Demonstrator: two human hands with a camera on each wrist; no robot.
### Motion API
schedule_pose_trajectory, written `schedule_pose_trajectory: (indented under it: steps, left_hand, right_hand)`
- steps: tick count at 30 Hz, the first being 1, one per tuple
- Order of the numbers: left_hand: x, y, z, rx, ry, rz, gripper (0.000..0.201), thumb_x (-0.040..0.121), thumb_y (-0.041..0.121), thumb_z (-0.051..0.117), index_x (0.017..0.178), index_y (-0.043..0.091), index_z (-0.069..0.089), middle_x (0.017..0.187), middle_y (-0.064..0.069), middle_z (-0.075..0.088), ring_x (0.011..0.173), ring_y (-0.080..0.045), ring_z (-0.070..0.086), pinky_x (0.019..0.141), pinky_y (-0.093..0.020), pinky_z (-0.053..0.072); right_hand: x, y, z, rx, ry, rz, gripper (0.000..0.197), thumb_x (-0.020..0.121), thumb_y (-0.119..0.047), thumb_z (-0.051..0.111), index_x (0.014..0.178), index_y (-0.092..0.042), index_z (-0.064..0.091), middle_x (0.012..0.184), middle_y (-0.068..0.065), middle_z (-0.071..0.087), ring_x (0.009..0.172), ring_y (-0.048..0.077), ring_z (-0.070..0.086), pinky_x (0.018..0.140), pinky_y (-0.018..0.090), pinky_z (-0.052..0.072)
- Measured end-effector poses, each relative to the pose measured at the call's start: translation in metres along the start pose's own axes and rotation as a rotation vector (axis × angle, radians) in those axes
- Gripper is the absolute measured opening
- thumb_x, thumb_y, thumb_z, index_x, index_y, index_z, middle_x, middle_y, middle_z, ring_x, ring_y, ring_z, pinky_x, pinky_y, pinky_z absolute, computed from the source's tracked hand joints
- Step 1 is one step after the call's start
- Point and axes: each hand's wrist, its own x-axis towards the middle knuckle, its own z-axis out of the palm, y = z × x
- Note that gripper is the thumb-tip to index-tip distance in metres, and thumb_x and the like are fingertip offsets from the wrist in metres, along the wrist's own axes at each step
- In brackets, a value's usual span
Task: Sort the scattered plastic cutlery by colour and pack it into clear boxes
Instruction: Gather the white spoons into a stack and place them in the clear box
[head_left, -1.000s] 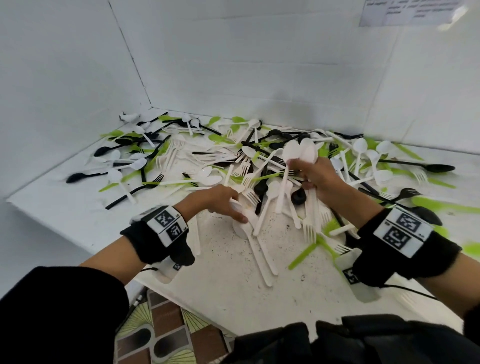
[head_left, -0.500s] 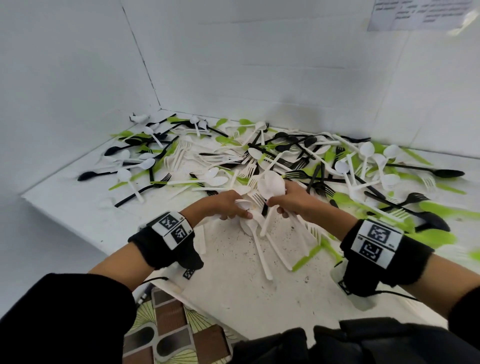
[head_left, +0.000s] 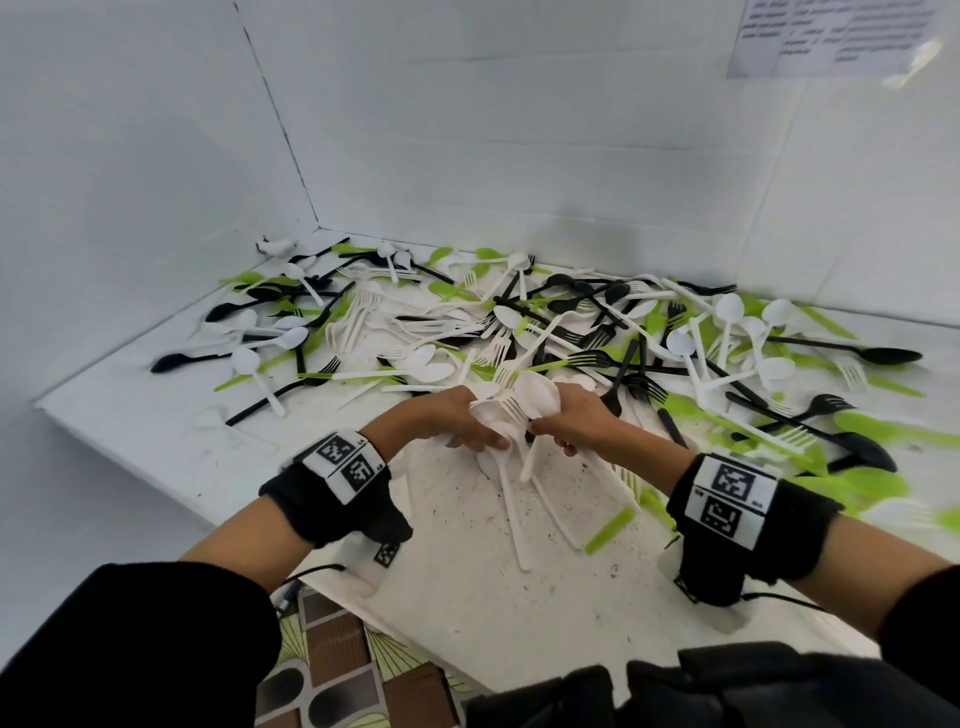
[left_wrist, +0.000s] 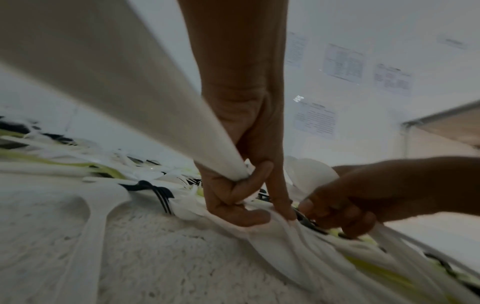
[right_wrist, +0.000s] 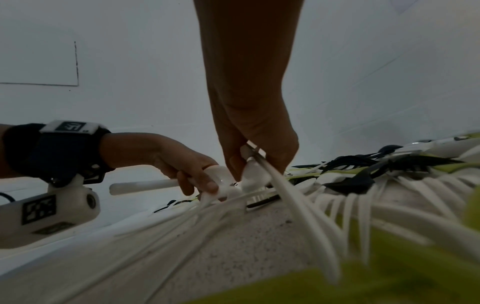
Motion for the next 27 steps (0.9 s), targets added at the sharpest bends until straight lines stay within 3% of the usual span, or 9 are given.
schedule_pose_trajectory:
  steps: [3,6,8,10,14,16,21,24,27]
  left_hand:
    - [-0.003,-0.002,-0.011,-0.173,0.030,0.016,0.033,0.080,0.013,0.073,0.103,0.006,0.051,0.078,-0.008,0.058,0.069,-0.018,0.049,0.040,-0.015,0.037]
    - [-0.003,-0.003,-0.025,-0.352,0.126,0.067,0.023,0.086,0.006,0.064,0.099,0.011,0.047,0.082,-0.007,0.055,0.068,-0.012,0.052,0.044,-0.015,0.041]
    - [-0.004,-0.002,-0.036,-0.492,0.156,0.104,0.011,0.089,0.003,0.058,0.093,0.011,0.052,0.084,-0.006,0.055,0.069,-0.012,0.052,0.050,-0.018,0.043]
    - [-0.008,-0.001,-0.045,-0.597,0.178,0.108,0.012,0.092,0.001,0.054,0.100,0.010,0.054,0.083,-0.005,0.054,0.067,-0.012,0.048,0.045,-0.016,0.043]
    - [-0.011,0.001,-0.055,-0.819,0.136,0.093,0.018,0.089,0.003,0.048,0.099,0.016,0.058,0.088,-0.003,0.051,0.066,-0.014,0.043,0.042,-0.016,0.041]
    - [-0.012,0.001,-0.056,-0.893,0.130,0.073,0.019,0.083,0.008,0.049,0.096,0.018,0.059,0.082,-0.003,0.051,0.058,-0.014,0.042,0.041,-0.017,0.040]
    - [-0.012,0.001,-0.053,-1.014,0.072,0.047,0.016,0.097,0.009,0.041,0.087,0.016,0.050,0.047,0.000,0.046,0.035,-0.009,0.044,0.048,-0.020,0.052]
    - [-0.011,0.000,-0.050,-1.098,0.138,0.054,0.011,0.097,0.007,0.044,0.090,0.009,0.053,0.068,-0.005,0.050,0.055,-0.013,0.054,0.050,-0.024,0.055]
    - [-0.012,-0.003,-0.050,-1.190,0.137,0.066,0.015,0.097,0.004,0.041,0.092,0.009,0.054,0.072,-0.007,0.055,0.055,-0.014,0.060,0.049,-0.022,0.053]
  right_hand:
    - [0.001,0.001,0.001,-0.010,-0.009,-0.023,0.032,0.081,-0.006,0.064,0.111,-0.002,0.053,0.069,0.004,0.051,0.039,0.009,0.045,0.032,0.016,0.037]
    - [0.001,0.001,0.004,-0.014,-0.003,-0.064,0.029,0.081,-0.011,0.068,0.106,-0.007,0.054,0.068,0.003,0.053,0.034,0.005,0.043,0.031,0.016,0.035]
    - [0.001,0.000,0.009,-0.052,-0.009,-0.075,0.039,0.078,-0.021,0.073,0.110,-0.011,0.054,0.077,0.005,0.055,0.045,0.011,0.046,0.032,0.016,0.035]
    - [0.002,-0.001,0.014,-0.204,-0.021,-0.095,0.046,0.074,-0.033,0.077,0.108,-0.010,0.055,0.088,0.006,0.057,0.061,0.014,0.049,0.040,0.017,0.036]
    - [0.007,0.000,0.019,-0.485,-0.040,-0.146,0.052,0.067,-0.049,0.078,0.097,-0.011,0.059,0.087,0.000,0.056,0.082,0.016,0.047,0.059,0.025,0.033]
    - [0.008,-0.001,0.021,-0.556,-0.043,-0.143,0.055,0.068,-0.051,0.076,0.098,-0.010,0.057,0.093,0.004,0.057,0.083,0.017,0.048,0.059,0.027,0.034]
    - [0.005,-0.006,0.022,-0.651,0.005,-0.105,0.050,0.073,-0.053,0.071,0.080,-0.014,0.040,0.076,-0.002,0.042,0.080,0.017,0.044,0.049,0.023,0.024]
    - [0.006,-0.007,0.018,-0.651,-0.022,-0.073,0.052,0.074,-0.052,0.071,0.089,-0.013,0.040,0.087,0.001,0.044,0.083,0.017,0.042,0.050,0.022,0.024]
    - [0.009,-0.004,0.013,-0.598,-0.036,-0.044,0.050,0.074,-0.048,0.072,0.098,-0.011,0.048,0.098,0.005,0.051,0.086,0.018,0.044,0.056,0.025,0.031]
